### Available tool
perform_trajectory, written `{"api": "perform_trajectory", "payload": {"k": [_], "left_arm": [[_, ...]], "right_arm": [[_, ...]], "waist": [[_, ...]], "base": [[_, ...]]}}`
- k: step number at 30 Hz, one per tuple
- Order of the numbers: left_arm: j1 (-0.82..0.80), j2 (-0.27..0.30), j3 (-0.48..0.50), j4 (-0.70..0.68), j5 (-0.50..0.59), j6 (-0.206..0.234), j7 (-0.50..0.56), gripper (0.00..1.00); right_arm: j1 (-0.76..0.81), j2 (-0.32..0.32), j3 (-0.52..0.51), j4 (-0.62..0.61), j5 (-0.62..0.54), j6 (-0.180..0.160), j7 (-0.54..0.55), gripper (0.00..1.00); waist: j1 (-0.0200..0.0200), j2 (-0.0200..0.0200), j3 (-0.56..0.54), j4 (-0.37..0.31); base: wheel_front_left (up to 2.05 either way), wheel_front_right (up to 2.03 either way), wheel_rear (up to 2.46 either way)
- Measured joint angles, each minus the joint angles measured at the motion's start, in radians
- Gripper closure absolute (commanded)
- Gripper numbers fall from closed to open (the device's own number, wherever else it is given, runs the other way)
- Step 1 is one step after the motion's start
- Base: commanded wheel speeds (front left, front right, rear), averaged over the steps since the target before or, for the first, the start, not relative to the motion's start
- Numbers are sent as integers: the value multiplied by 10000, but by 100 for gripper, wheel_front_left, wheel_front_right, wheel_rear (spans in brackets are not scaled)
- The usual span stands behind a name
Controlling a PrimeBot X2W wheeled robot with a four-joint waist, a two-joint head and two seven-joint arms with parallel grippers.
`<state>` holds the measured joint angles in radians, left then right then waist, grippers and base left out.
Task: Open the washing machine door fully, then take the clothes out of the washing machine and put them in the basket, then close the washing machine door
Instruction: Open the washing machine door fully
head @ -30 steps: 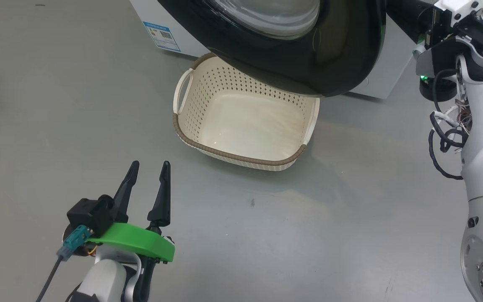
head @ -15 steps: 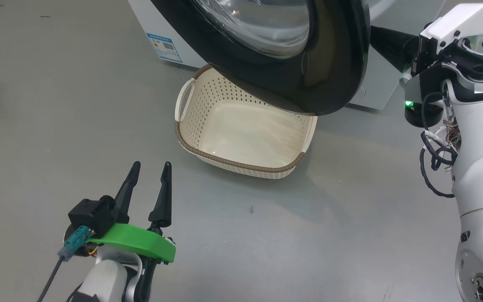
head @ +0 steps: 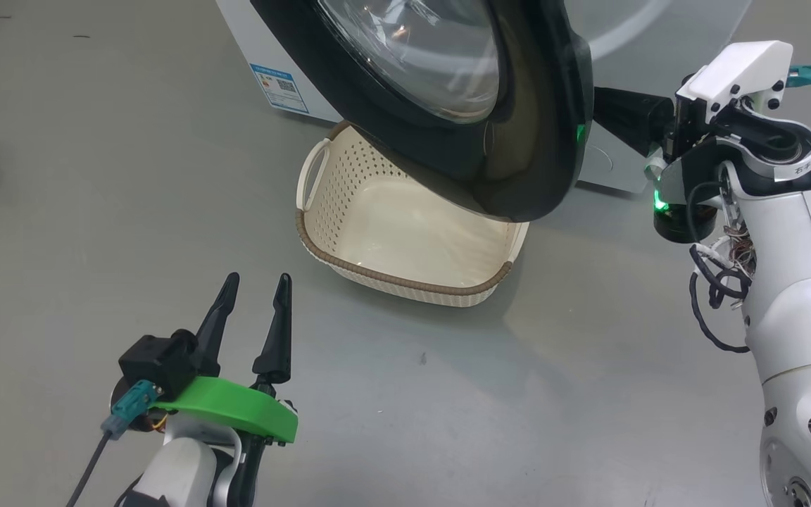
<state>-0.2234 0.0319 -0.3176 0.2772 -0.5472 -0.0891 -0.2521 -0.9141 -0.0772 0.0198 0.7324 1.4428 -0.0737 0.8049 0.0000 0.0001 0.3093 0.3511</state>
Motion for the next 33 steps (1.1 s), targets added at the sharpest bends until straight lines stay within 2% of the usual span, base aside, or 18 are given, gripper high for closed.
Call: {"api": "perform_trajectory", "payload": {"k": [18,33], "left_arm": [[115,2,-142,17,27,2,0,0],[248,4,-242,36,29,6,0,0]], "right_arm": [[674,17,1601,-313,1883,6,453,100],[1281,21,3409,-1227,3411,-6,395,100]], "waist": [[0,-1,-269,153],[0,0,-404,260]], "base": [[0,0,0],[0,0,0]]}}
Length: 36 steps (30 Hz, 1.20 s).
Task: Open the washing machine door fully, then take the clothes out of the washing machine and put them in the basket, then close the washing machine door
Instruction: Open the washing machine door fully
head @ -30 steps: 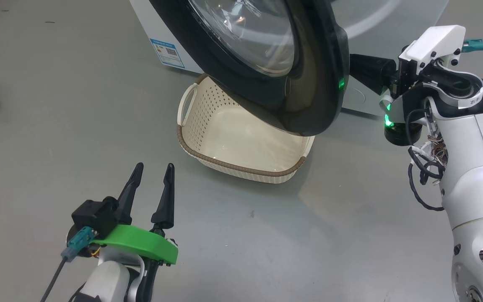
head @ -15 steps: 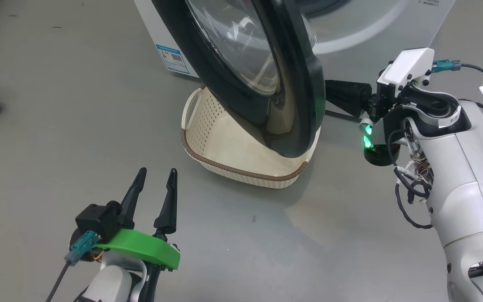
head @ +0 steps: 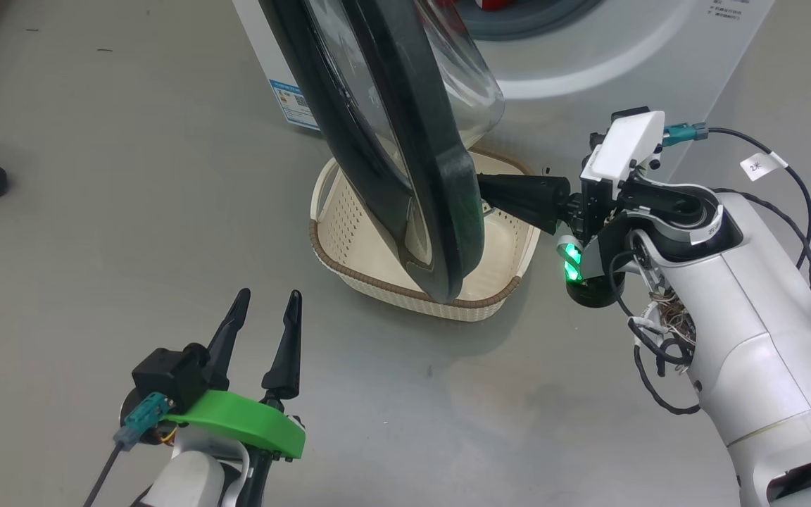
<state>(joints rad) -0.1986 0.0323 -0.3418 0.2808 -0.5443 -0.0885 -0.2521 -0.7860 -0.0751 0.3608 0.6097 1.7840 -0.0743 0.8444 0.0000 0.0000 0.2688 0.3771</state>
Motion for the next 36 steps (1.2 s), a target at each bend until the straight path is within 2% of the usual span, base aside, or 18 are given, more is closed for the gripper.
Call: {"api": "perform_trajectory", "payload": {"k": [8,19,21,22,25,30,36], "left_arm": [[35,0,-6,-31,0,52,0,0],[37,2,230,-71,2,130,0,0],[41,2,286,-71,4,132,0,0],[41,2,286,-71,4,132,0,0],[46,2,391,-71,63,142,0,0],[84,0,604,-61,186,144,0,0],[323,6,926,-35,357,221,0,0]], "right_arm": [[173,12,826,-579,589,-82,-334,100],[307,48,1266,-692,341,-17,-1214,100],[315,61,1321,-639,-307,263,-1576,100],[315,61,1321,-639,-307,263,-1576,100],[320,-102,1442,-639,-1204,754,-2205,100],[435,-890,1653,-721,-2663,1565,-3467,100],[977,-1561,2029,-880,-4485,1781,-5141,100]], "waist": [[0,0,56,27],[-1,0,29,-96],[0,0,-36,-158],[0,0,-36,-158],[0,0,-164,-273],[-1,0,-453,-501],[-1,0,-834,-902]], "base": [[0,0,0],[0,0,0],[0,0,0],[0,0,0],[0,0,0],[0,0,0],[0,0,0]]}}
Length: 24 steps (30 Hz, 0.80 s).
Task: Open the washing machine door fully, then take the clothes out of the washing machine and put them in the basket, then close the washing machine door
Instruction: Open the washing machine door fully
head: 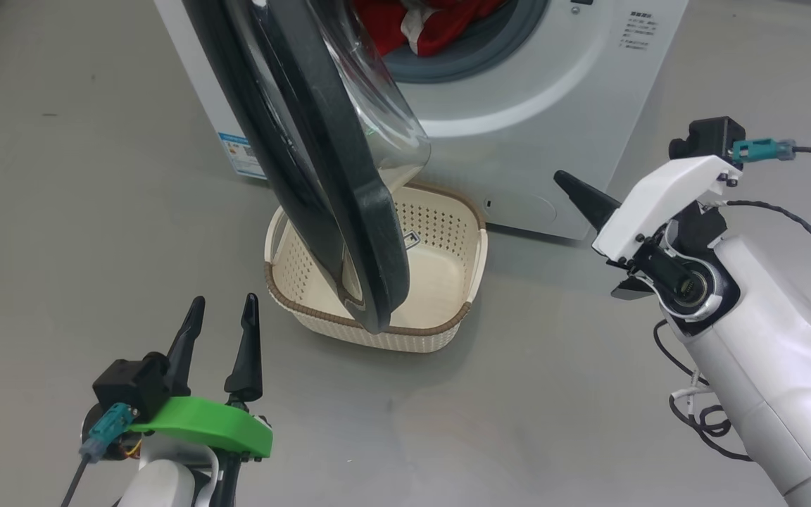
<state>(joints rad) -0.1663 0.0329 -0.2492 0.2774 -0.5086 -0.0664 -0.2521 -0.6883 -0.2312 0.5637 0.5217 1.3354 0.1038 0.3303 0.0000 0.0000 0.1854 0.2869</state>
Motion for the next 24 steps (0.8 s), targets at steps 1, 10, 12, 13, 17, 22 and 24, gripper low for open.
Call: {"api": "perform_trajectory", "payload": {"k": [1,10,12,13,17,22,24], "left_arm": [[7,0,48,-4,2,0,0,0],[293,2,497,-2,286,10,0,0],[378,2,533,2,366,10,0,0],[411,2,556,4,366,10,0,0],[543,4,690,4,366,10,0,0],[681,4,775,6,366,10,0,0],[682,4,826,-2,366,10,0,0]], "right_arm": [[105,-90,40,-50,-251,8,-293,100],[986,-635,374,-621,-2299,84,-2872,100],[1215,-844,499,-637,-2890,82,-3496,100],[1322,-968,579,-644,-3195,82,-3762,100],[1823,-1127,614,-713,-3837,-167,-4861,100],[2558,-1152,658,-763,-4381,-550,-5877,100],[2783,-1143,644,-857,-4523,-660,-5969,100]], "waist": [[0,0,-63,-75],[0,0,-599,-818],[0,0,-705,-985],[0,0,-758,-1063],[0,0,-955,-1360],[0,0,-1183,-1648],[0,0,-1254,-1746]], "base": [[0,0,0],[0,0,0],[0,0,0],[0,0,0],[0,0,0],[0,0,0],[0,0,0]]}}
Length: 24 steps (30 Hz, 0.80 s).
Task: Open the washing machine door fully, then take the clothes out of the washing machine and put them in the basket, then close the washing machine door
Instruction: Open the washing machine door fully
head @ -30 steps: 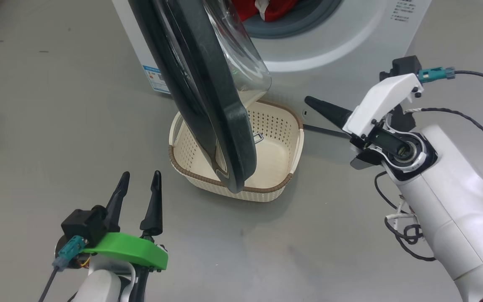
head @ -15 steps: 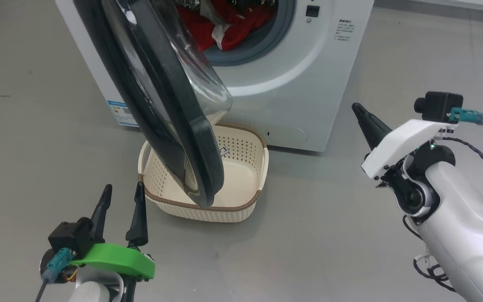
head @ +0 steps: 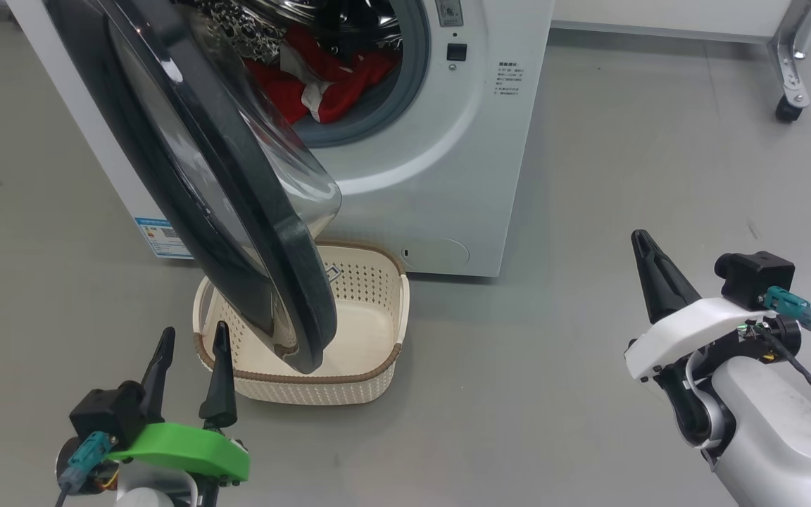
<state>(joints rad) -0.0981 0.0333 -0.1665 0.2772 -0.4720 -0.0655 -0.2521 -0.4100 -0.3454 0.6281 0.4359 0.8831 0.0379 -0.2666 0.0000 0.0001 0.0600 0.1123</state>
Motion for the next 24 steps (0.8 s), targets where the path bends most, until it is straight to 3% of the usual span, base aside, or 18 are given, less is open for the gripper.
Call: {"api": "perform_trajectory", "payload": {"k": [14,15,16,24], "left_arm": [[205,2,173,-50,27,-2,0,0],[217,2,234,-52,27,-2,0,0],[230,4,295,-54,27,-2,0,0],[518,6,395,-107,27,-2,0,0]], "right_arm": [[1243,374,-1066,-1360,-1007,-773,61,100],[1302,410,-1131,-1450,-1127,-817,61,69],[1377,458,-1175,-1524,-1308,-851,61,0],[2295,848,-1572,-2084,-1931,-949,61,0]], "waist": [[0,0,-151,-328],[0,0,-157,-349],[0,0,-170,-375],[0,0,-286,-620]], "base": [[0,0,0],[0,0,0],[0,0,0],[0,0,0]]}}
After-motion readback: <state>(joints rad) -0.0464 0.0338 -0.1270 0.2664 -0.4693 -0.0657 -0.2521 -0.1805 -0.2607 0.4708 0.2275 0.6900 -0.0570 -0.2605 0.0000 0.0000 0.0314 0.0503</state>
